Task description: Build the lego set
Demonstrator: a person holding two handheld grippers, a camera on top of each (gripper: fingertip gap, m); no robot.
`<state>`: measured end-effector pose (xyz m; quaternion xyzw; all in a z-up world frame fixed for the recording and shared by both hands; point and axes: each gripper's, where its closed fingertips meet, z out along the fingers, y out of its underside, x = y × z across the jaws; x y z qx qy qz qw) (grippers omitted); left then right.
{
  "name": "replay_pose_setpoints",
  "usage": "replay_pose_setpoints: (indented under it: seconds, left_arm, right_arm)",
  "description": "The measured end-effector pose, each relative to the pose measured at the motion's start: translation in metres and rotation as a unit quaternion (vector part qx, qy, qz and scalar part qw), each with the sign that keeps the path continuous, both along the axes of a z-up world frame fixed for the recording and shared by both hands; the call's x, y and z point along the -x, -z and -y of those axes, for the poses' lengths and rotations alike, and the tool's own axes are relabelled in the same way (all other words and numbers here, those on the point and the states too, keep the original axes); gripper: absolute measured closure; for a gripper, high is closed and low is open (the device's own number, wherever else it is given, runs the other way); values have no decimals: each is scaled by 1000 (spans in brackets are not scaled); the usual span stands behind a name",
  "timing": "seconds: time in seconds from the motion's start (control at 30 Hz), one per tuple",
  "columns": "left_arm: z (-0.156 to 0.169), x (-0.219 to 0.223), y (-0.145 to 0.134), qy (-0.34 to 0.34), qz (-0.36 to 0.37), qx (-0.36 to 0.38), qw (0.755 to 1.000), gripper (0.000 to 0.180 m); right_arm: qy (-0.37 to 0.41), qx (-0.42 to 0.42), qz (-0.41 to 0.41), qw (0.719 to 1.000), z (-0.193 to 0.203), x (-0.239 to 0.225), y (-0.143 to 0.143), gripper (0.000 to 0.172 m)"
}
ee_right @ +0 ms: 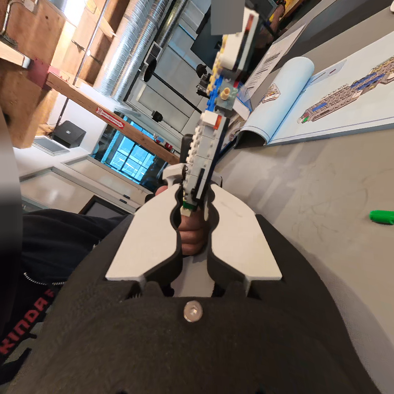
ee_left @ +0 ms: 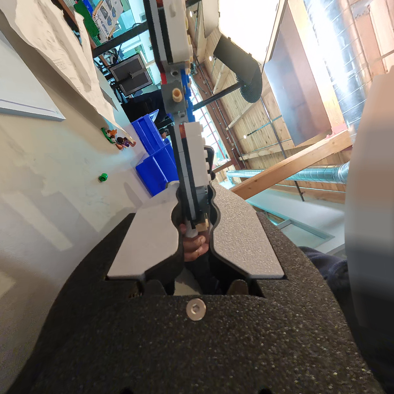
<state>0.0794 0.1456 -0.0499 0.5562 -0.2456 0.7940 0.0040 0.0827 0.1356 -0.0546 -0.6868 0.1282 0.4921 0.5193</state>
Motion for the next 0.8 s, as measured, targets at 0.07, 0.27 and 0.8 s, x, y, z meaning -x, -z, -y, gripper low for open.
replay_pose_setpoints:
  seconds: [0.07,0.27,0.8]
  left_arm:
    - [2,0,1,2,-3,-16,1000,159]
    - [8,1,0,33,-9,-81,996,157]
    - [13,3,6,95,-32,-50,994,157]
  right_arm:
    - [-4,0,-12,1000,1,-1,-1,150]
    - [-21,-15,-16,1000,4,-1,-7,152]
    - [-46,-26,21,998,7,3,-4,152]
